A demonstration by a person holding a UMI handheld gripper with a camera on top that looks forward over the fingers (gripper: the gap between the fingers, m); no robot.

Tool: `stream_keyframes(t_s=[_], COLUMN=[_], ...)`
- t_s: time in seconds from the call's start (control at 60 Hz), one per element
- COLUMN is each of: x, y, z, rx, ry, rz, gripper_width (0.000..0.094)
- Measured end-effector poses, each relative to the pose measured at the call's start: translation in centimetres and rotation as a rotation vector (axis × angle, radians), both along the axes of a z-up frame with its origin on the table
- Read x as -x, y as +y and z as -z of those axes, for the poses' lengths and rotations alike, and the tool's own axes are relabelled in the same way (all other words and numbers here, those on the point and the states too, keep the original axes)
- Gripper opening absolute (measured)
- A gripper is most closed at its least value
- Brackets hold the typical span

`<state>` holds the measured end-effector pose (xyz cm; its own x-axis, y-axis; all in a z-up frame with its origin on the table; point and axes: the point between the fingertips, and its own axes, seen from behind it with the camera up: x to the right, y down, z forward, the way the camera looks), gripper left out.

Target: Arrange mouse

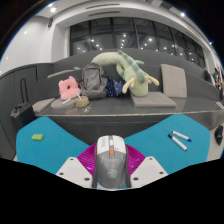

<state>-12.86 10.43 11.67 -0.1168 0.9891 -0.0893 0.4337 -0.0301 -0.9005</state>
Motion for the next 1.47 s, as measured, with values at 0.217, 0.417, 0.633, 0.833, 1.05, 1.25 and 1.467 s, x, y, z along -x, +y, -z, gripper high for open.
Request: stream_keyframes(t_s=[0.217, 0.417, 0.633, 0.833, 1.05, 1.25, 1.467], x=[0.9, 0.7, -4.9, -18.3, -29.2, -32.9, -33.3], y=[-3.9, -4.8, -4.0, -3.8, -4.6, -5.2, -5.6], z=[10.3, 12.9, 5.4, 0.7, 2.9, 3.8, 3.5], rx=[-0.037, -0.005, -0.033, -0.048, -0.051, -0.085, -0.134], ry=[-0.170, -0.190, -0.073, -0.021, -0.079, -0.071, -0.033], rz=[0.072, 0.119, 0.139, 0.095, 0.088, 0.074, 0.079], gripper_width=[0.0391, 0.0696, 0.0848, 0.0854, 0.0850, 0.0846, 0.0846])
